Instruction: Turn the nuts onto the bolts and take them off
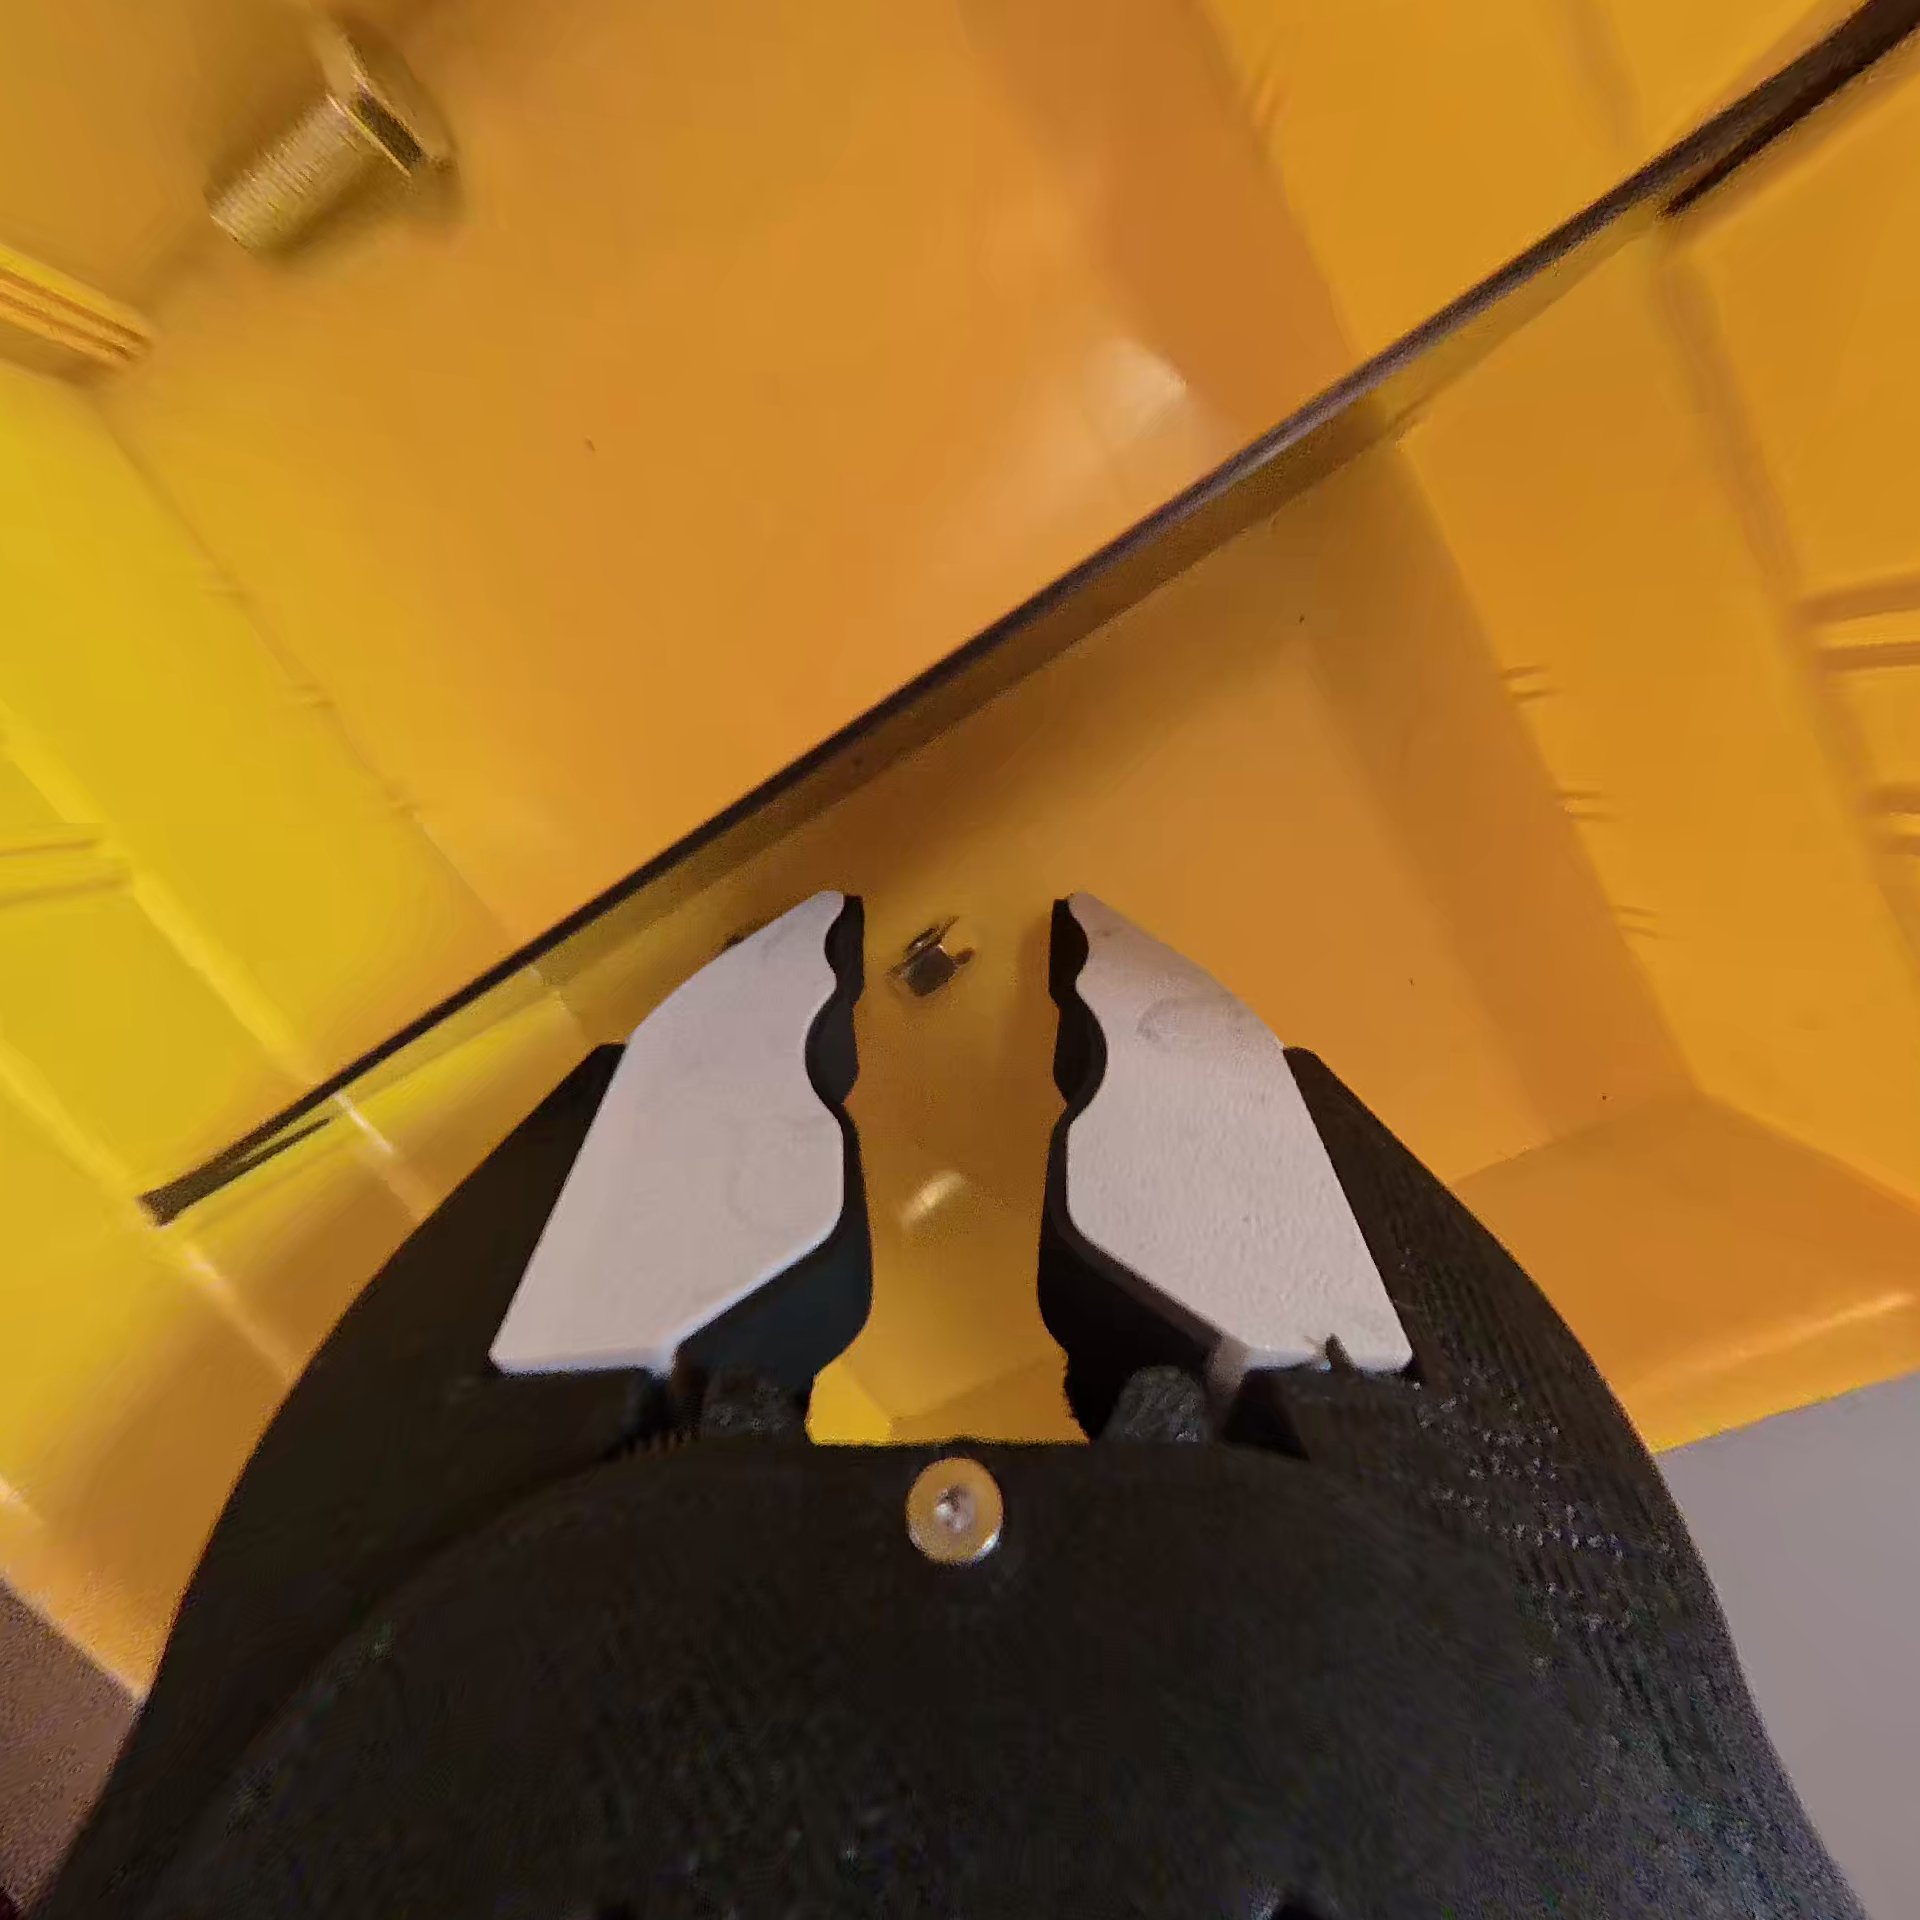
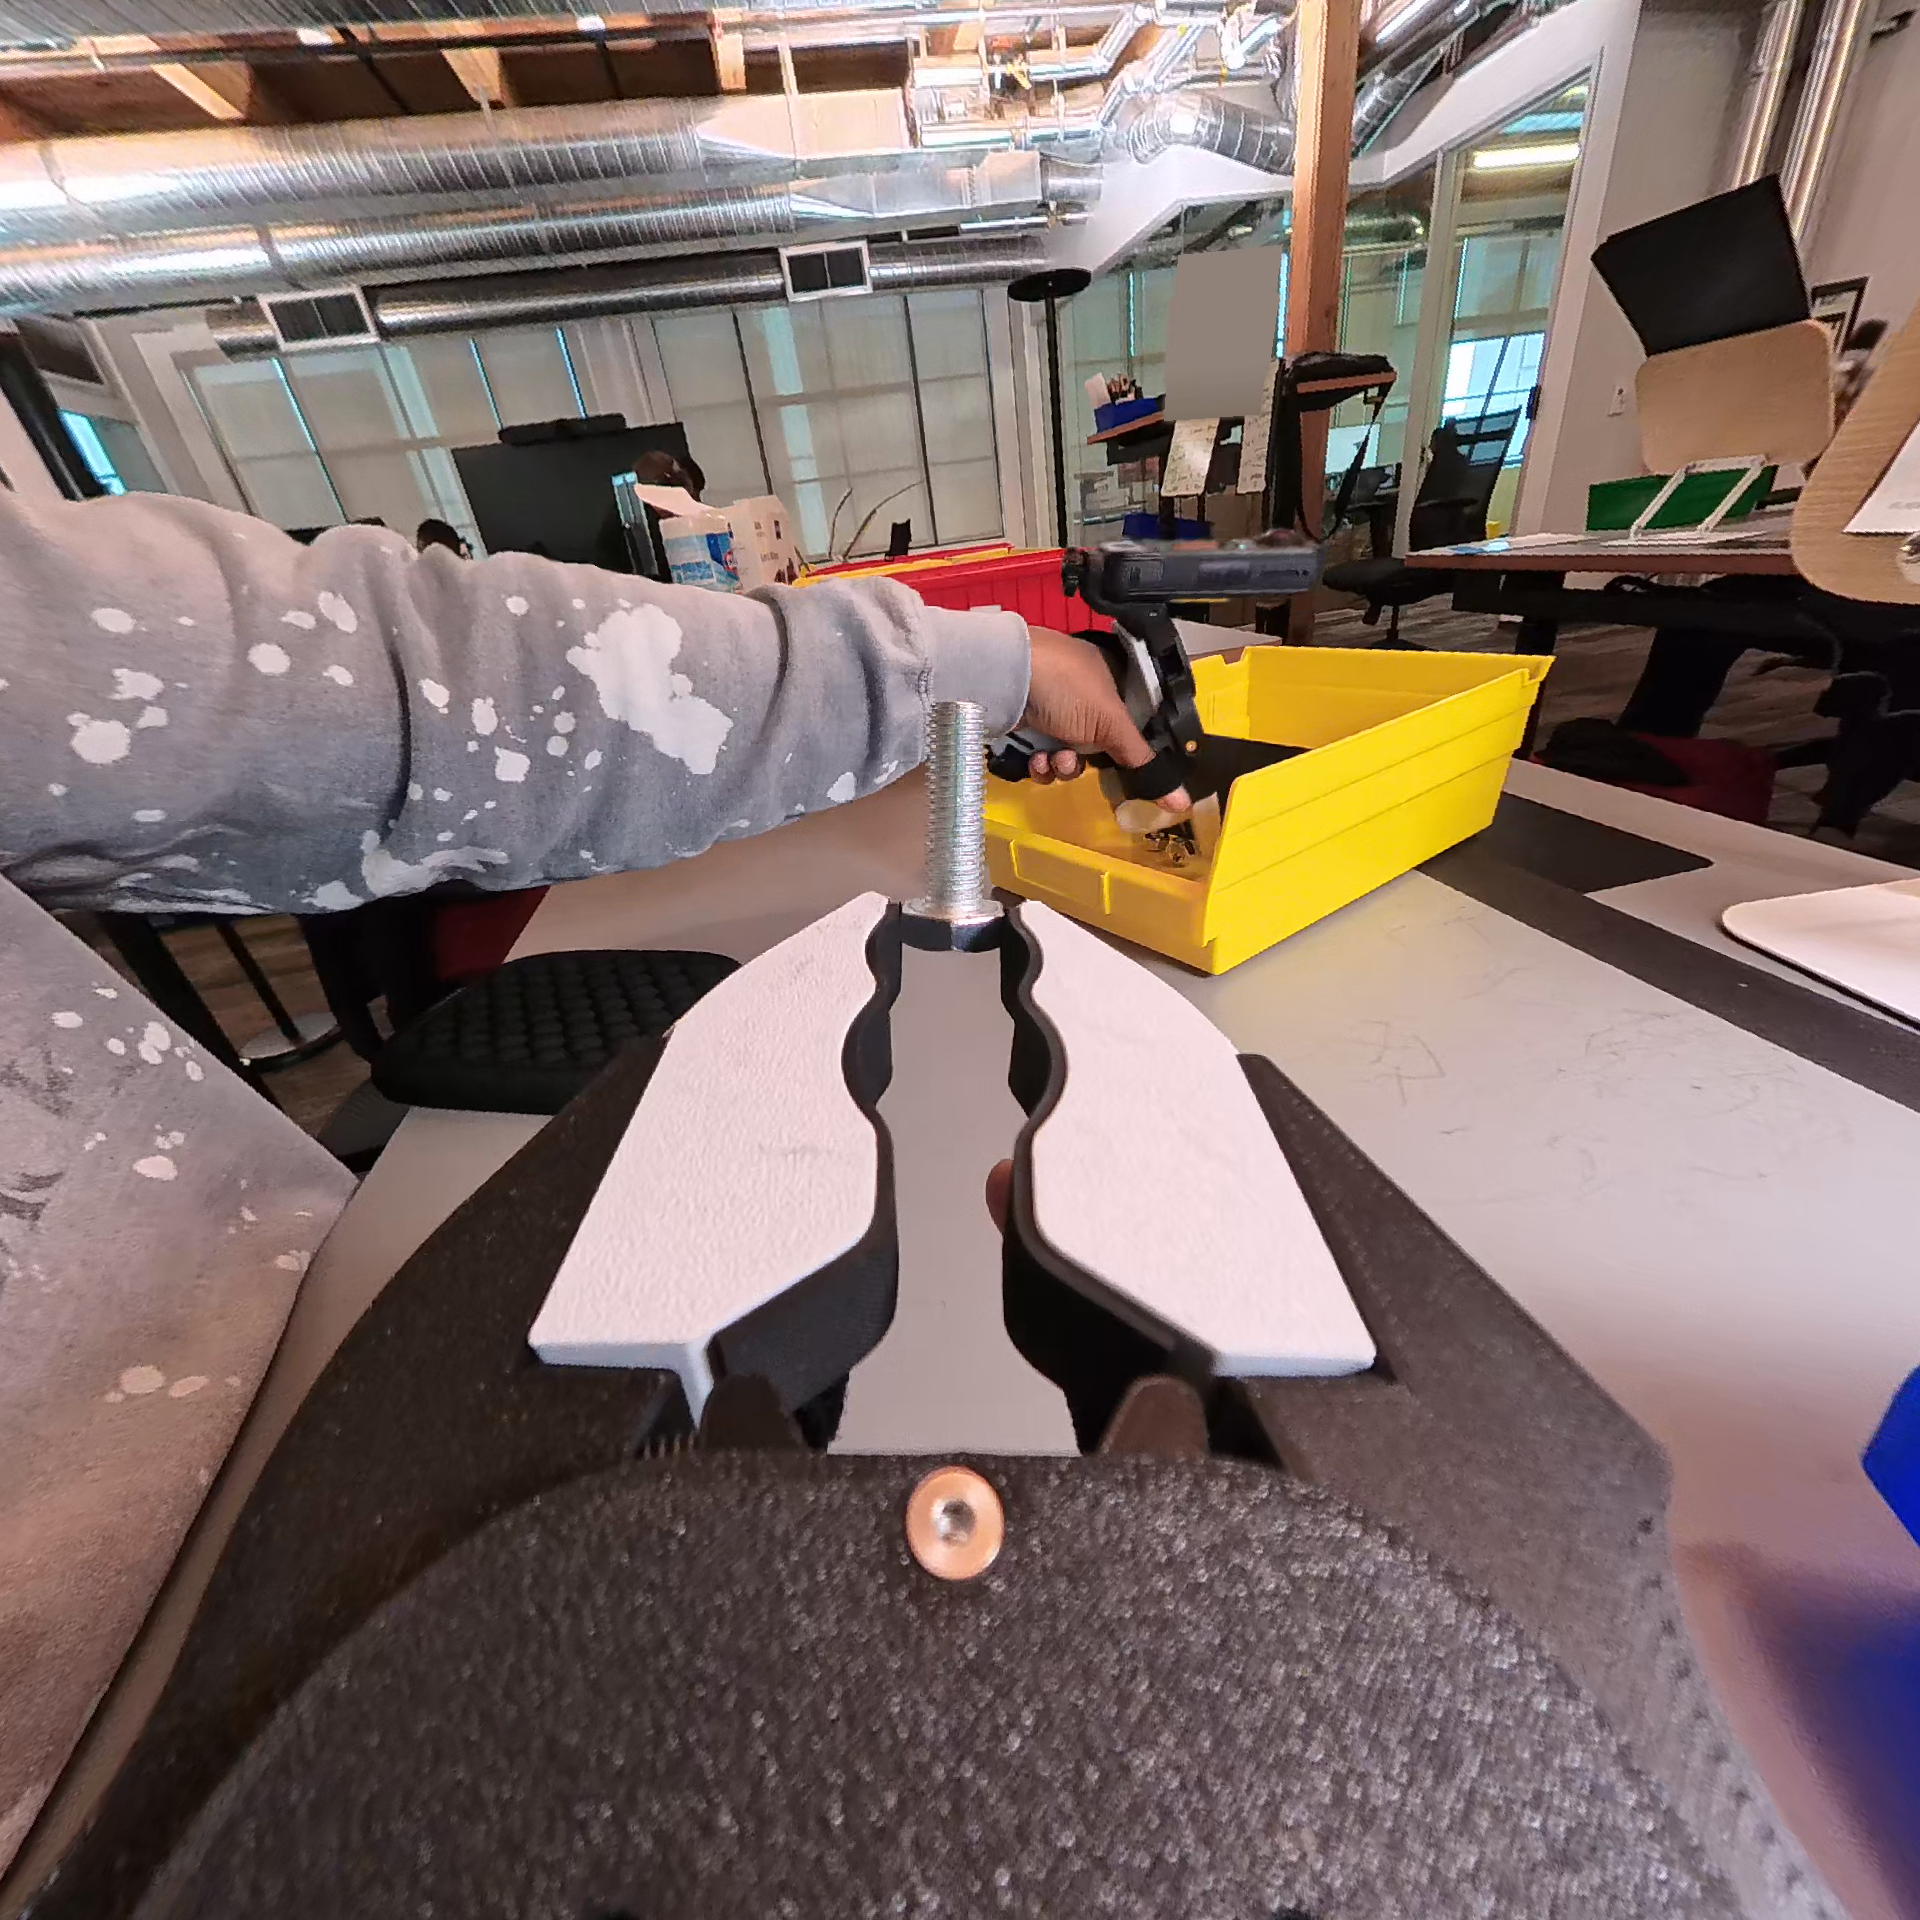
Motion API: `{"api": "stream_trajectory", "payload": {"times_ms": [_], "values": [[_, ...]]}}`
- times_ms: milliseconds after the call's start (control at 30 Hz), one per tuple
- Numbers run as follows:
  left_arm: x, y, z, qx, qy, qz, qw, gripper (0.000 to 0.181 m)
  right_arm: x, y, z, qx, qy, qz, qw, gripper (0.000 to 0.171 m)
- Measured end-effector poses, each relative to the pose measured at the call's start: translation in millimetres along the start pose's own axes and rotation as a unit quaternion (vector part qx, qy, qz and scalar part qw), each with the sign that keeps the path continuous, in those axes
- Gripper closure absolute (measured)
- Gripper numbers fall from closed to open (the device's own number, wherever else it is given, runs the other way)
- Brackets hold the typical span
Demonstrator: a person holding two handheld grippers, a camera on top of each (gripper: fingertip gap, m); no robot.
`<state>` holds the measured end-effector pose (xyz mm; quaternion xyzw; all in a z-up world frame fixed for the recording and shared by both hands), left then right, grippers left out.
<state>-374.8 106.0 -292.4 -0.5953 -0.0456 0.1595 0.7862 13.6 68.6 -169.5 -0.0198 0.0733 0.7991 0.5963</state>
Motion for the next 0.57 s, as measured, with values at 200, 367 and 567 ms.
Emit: {"api": "stream_trajectory", "payload": {"times_ms": [200, 367, 567], "values": [[0.8, 6.0, -4.9, -0.012, -0.008, -0.001, 1.000, 0.171, 1.8, -0.6, -0.5, 0.000, 0.004, -0.001, 1.000, 0.153], [25.9, 1.4, -11.7, -0.044, 0.039, -0.077, 0.995, 0.172, 1.0, -0.2, -0.8, -0.002, 0.005, 0.001, 1.000, 0.153], [50.0, 1.2, -8.2, -0.029, 0.075, -0.142, 0.987, 0.173, 0.9, 0.2, -1.7, -0.005, 0.006, 0.001, 1.000, 0.153]]}}
Point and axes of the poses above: each gripper's, where its closed fingertips meet, y out along the fingers, z out of its top, x = y × z across the jaws, the point moved 2 cm from there along -y, back along the fingers, and after that the axes turned 2 degrees about z, right-handed, at the moved point
